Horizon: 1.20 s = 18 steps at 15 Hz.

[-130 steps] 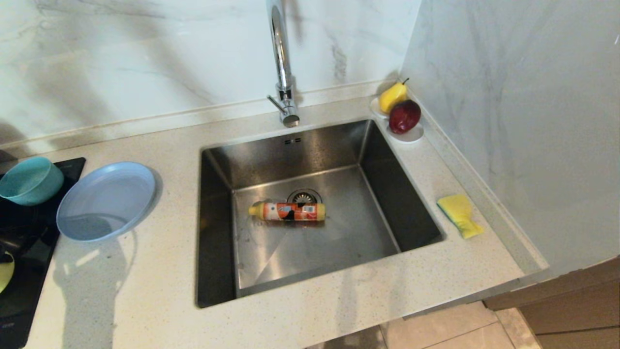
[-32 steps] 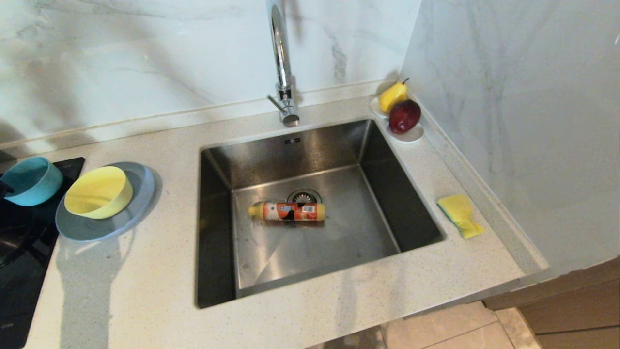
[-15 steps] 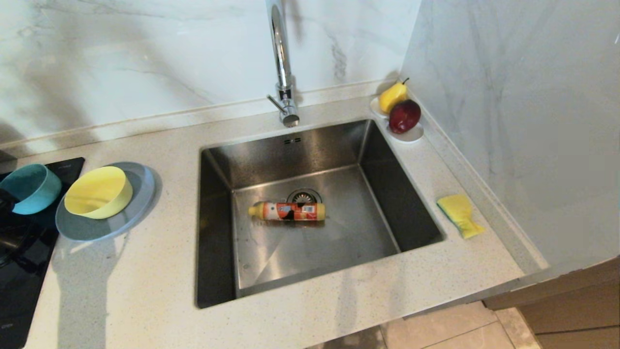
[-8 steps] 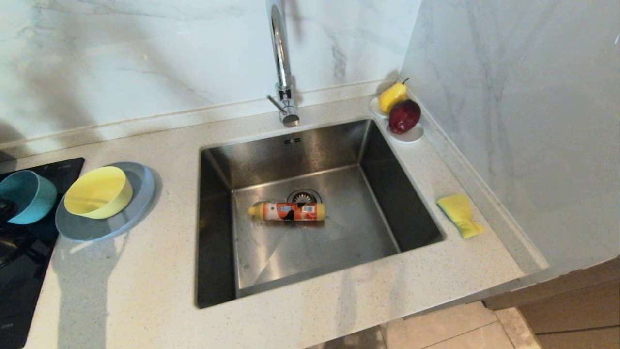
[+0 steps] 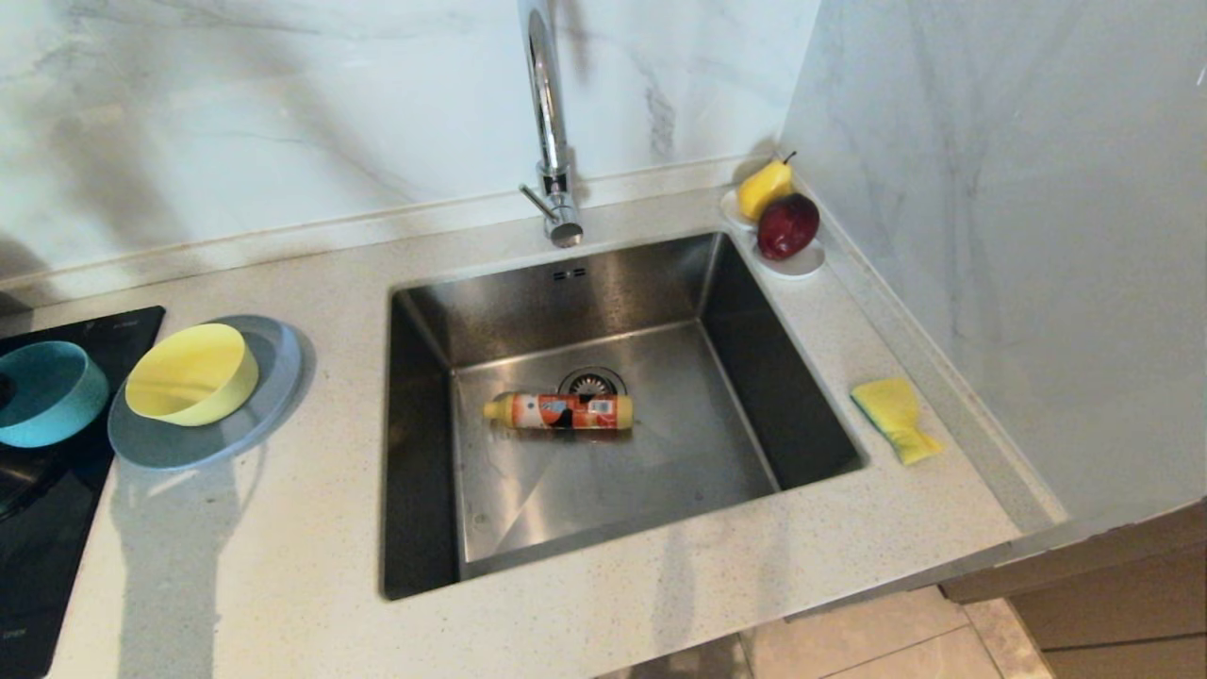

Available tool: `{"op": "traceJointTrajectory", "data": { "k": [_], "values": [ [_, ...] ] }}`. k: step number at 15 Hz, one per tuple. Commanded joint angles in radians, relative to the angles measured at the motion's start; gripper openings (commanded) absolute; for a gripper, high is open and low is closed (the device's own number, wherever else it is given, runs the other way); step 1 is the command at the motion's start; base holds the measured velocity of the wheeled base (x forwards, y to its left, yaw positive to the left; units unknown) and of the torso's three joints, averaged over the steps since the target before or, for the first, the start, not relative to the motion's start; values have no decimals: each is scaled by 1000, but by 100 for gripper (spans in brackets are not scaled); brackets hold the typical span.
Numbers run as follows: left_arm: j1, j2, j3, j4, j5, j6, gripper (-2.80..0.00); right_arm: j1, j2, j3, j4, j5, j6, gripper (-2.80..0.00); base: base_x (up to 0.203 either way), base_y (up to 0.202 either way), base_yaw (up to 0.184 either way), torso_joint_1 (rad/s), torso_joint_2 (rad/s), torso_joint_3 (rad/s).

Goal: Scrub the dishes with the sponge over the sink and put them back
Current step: Place the bowl on the bowl

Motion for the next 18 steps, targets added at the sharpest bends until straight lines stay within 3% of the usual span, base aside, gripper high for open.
{"op": "traceJointTrajectory", "data": {
  "k": [1, 4, 9, 14, 18],
  "values": [
    [-1, -80, -3, 23, -25, -13, -280, 0, 1, 0, 0, 0, 0, -280, 0, 0, 0, 0, 0, 0],
    [-6, -165, -6, 63, -62, -23, -280, 0, 1, 0, 0, 0, 0, -280, 0, 0, 0, 0, 0, 0],
    [-42, -283, -26, 171, -192, -75, -280, 0, 1, 0, 0, 0, 0, -280, 0, 0, 0, 0, 0, 0],
    [-176, -255, -2, 181, -184, -63, -280, 0, 1, 0, 0, 0, 0, -280, 0, 0, 0, 0, 0, 0],
    [-241, -196, 13, 171, -99, -34, -280, 0, 0, 0, 0, 0, 0, -280, 0, 0, 0, 0, 0, 0]
  ]
}}
